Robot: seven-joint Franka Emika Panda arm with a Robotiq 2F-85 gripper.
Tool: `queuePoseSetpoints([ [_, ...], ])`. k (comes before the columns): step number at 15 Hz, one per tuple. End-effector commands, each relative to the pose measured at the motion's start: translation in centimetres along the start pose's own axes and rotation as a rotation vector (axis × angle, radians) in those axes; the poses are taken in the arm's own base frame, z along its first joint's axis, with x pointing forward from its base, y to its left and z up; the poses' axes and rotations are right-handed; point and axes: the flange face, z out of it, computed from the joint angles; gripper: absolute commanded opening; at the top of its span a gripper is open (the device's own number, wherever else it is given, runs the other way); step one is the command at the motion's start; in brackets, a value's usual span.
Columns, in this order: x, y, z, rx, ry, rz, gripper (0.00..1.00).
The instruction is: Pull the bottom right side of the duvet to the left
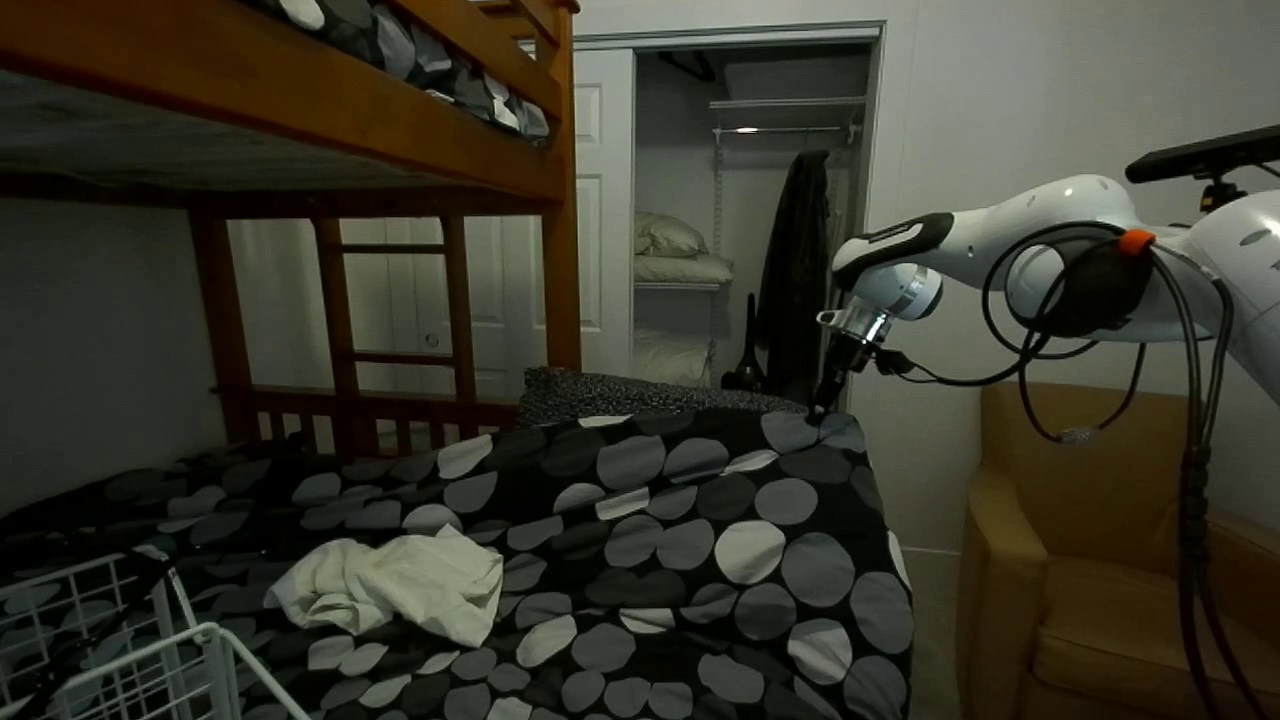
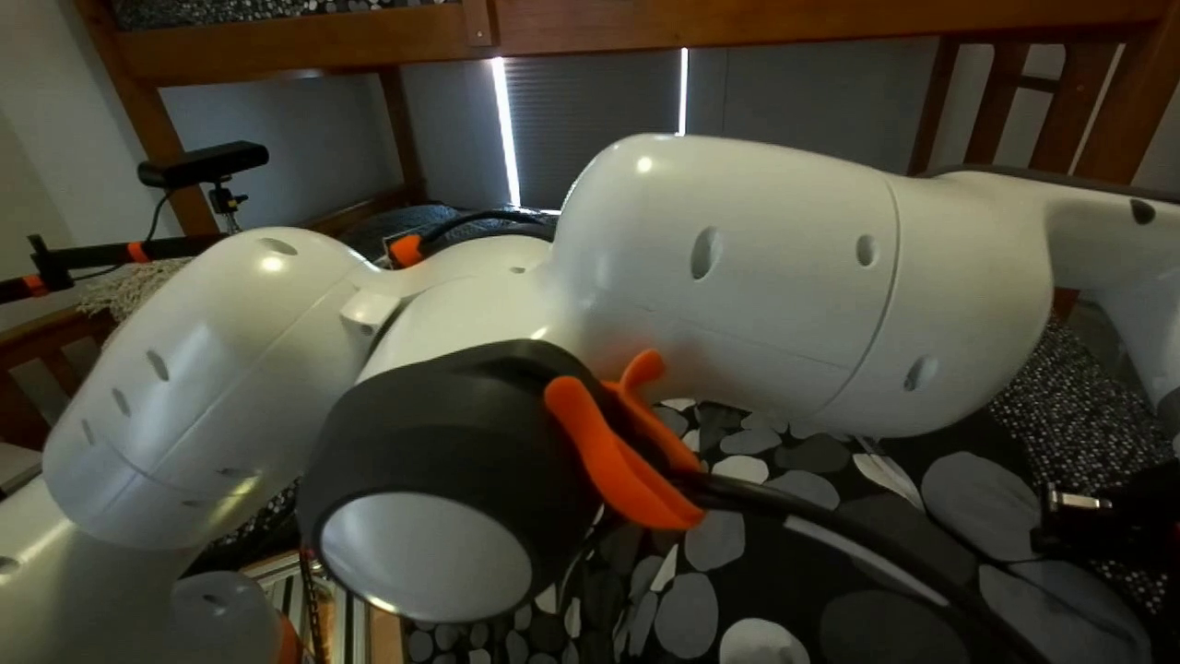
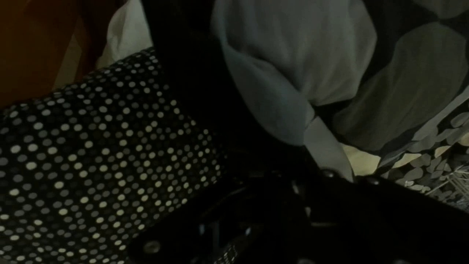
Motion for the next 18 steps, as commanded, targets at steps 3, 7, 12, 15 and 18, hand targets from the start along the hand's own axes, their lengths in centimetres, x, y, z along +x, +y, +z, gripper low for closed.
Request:
queuePoseSetpoints([
  [3, 2.6, -2.4, -0.5, 0.067, -0.013, 0.004, 0.01],
  [7, 10.2, -9.4, -2.4, 0.154, -0.029, -0.245, 0.01],
  [12, 16.0, -14.5, -3.3, 0.213, -0.044, -0.362, 0.03],
  [15, 18.7, -18.4, -3.9, 0.233, -0.079, -0.425, 0.03],
  [18, 17.9, -18.1, -3.6, 0.243, -0.082, -0.427, 0.01],
])
